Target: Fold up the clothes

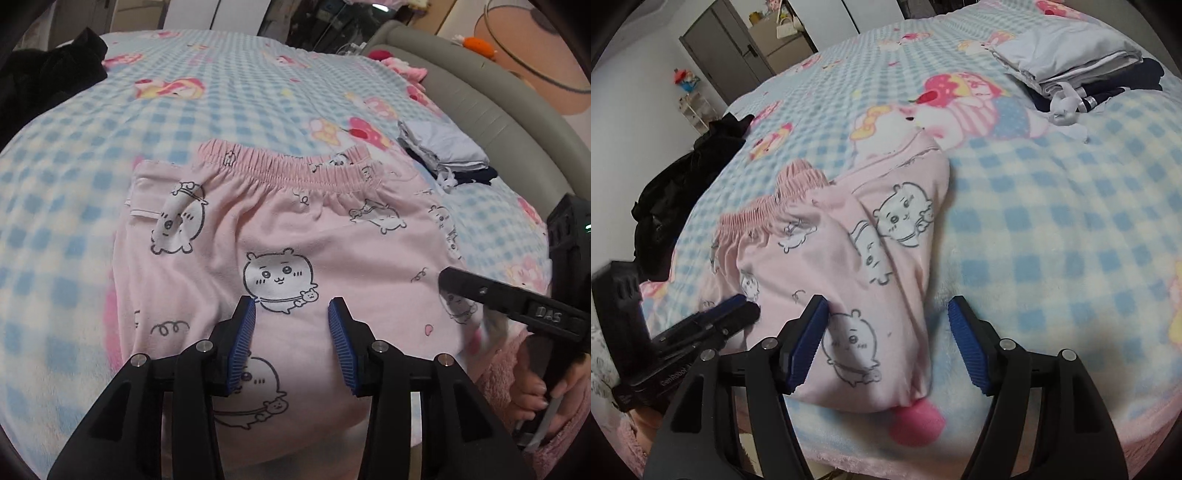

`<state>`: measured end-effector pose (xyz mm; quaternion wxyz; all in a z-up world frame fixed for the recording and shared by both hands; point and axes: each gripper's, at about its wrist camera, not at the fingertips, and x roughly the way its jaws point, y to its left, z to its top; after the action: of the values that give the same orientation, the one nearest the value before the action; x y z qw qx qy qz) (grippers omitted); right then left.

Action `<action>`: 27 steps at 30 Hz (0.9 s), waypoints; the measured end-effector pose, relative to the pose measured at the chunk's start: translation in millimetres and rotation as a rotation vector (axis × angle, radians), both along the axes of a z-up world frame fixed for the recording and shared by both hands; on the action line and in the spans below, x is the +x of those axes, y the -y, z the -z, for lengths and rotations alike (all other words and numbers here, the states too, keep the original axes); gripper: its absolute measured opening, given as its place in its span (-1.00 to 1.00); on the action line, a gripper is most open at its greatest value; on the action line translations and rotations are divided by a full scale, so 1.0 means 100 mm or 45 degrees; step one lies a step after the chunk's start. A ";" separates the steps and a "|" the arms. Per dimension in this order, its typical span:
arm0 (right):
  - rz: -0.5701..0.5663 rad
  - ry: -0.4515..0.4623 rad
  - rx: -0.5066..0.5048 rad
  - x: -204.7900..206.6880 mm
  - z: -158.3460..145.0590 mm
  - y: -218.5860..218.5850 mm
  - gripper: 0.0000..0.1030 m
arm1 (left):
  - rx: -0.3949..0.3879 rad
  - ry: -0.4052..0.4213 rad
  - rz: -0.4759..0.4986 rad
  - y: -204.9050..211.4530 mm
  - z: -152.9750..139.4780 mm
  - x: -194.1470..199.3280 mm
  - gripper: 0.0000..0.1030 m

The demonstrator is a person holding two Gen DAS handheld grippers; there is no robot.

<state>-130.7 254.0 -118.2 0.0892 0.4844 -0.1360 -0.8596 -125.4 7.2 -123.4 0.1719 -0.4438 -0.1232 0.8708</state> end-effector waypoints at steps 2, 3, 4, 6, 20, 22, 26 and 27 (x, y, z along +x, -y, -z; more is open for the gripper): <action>0.016 0.011 -0.005 0.00 0.03 -0.05 0.32 | 0.027 0.010 0.007 0.00 0.04 -0.02 -0.15; 0.026 0.012 -0.017 0.01 0.04 -0.07 0.32 | 0.042 0.010 0.003 0.02 0.04 -0.01 -0.15; 0.038 0.014 -0.026 0.01 0.04 -0.10 0.32 | 0.053 0.010 0.000 0.03 0.04 -0.01 -0.15; 0.049 0.023 -0.040 -0.01 0.05 -0.10 0.33 | 0.061 0.006 -0.001 0.04 0.02 0.01 -0.15; -0.294 -0.123 -0.083 -0.20 -0.41 0.77 -0.74 | 0.450 0.017 0.002 0.40 -0.04 -0.02 -0.15; -0.355 -0.102 -0.077 -0.22 -0.35 0.94 -0.74 | 0.524 0.025 0.011 0.46 -0.04 -0.03 -0.13; -0.433 -0.105 -0.048 -0.11 -0.23 1.25 -0.70 | 0.673 0.040 0.029 0.57 -0.03 -0.04 -0.03; -0.458 -0.111 -0.047 -0.07 -0.21 1.32 -0.69 | 0.673 0.047 0.043 0.55 -0.02 -0.06 -0.03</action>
<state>-137.2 121.6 -96.7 0.2561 0.4615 -0.0589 -0.8473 -131.1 -48.0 -121.5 0.2943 -0.4014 -0.3421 0.7970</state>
